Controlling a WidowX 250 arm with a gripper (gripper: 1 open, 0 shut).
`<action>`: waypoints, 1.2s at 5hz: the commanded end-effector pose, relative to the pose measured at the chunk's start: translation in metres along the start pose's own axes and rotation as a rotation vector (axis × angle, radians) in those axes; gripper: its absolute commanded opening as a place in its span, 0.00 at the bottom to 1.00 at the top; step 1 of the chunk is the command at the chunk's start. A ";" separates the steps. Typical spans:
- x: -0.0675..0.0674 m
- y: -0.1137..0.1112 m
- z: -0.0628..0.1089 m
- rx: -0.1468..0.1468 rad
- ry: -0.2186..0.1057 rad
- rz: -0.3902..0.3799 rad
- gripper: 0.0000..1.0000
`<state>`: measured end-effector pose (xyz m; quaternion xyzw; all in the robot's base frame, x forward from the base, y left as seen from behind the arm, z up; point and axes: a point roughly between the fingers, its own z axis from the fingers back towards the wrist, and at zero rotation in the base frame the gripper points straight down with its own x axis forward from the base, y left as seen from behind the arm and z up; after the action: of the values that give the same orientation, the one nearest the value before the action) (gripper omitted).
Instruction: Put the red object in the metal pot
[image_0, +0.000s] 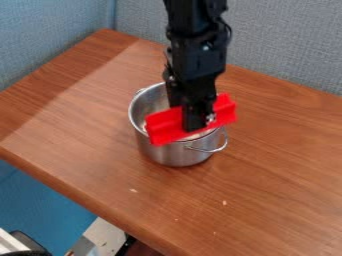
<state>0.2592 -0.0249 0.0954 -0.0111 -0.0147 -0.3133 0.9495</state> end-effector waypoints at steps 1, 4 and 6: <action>0.006 0.001 0.015 0.036 -0.027 -0.042 0.00; 0.014 0.012 0.019 0.086 -0.013 -0.157 0.00; 0.002 0.018 0.010 0.083 0.004 -0.176 0.00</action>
<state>0.2683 -0.0156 0.0981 0.0242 -0.0137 -0.4002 0.9160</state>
